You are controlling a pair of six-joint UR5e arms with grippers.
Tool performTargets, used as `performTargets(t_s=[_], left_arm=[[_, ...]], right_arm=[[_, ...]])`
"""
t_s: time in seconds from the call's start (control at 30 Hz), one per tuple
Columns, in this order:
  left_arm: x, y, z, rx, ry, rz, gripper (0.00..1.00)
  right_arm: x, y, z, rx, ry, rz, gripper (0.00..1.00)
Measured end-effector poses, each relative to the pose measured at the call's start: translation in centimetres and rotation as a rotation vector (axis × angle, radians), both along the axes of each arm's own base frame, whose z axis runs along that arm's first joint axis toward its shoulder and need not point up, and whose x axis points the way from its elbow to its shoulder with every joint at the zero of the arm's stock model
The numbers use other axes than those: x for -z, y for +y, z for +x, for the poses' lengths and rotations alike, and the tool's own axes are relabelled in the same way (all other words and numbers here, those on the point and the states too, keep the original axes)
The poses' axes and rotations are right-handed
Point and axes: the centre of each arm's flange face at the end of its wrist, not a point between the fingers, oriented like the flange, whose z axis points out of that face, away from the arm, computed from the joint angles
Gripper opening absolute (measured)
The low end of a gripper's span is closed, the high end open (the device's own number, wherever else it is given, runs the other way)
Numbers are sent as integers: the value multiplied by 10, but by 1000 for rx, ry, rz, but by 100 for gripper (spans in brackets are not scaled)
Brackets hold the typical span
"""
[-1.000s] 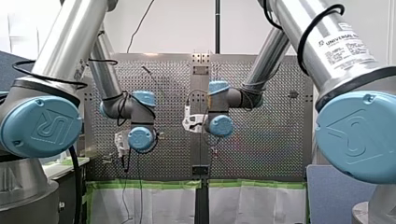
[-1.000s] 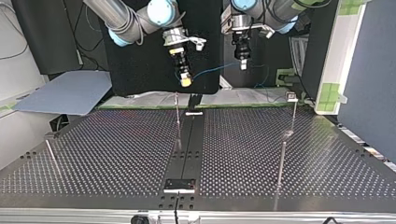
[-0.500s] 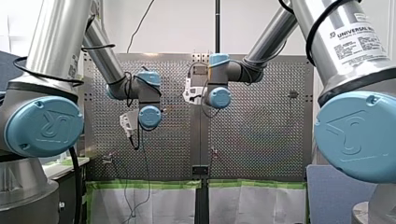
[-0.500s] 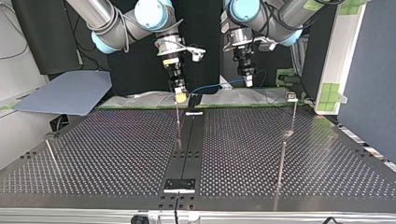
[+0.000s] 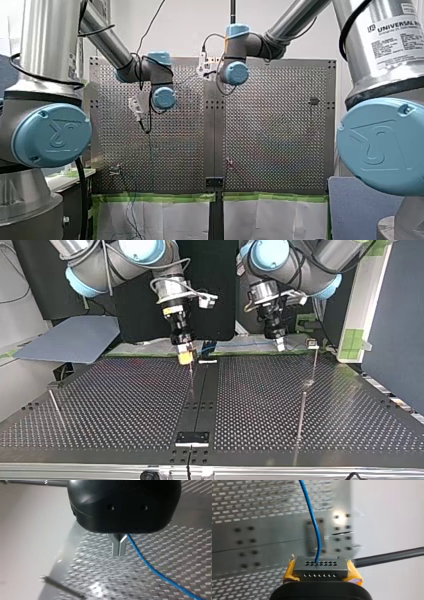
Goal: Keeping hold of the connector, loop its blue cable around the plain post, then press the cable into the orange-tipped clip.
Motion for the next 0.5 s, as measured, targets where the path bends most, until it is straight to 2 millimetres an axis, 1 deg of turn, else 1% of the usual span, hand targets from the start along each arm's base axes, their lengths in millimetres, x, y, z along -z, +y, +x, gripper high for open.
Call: performTargets(t_s=[0.13,0.3,0.37,0.5], left_arm=[[-34,1,3,-14,-36,-15,0],[-71,4,3,-24,-74,-26,0],[-86,6,3,-32,-87,-24,0],[-116,13,3,-49,-114,-23,0]], right_arm=[[-34,2,-4,1,-24,-24,0],[-82,7,-13,-2,-57,-60,0],[-96,7,-15,-4,-63,-67,0],[-107,4,-18,-13,-53,-62,0]])
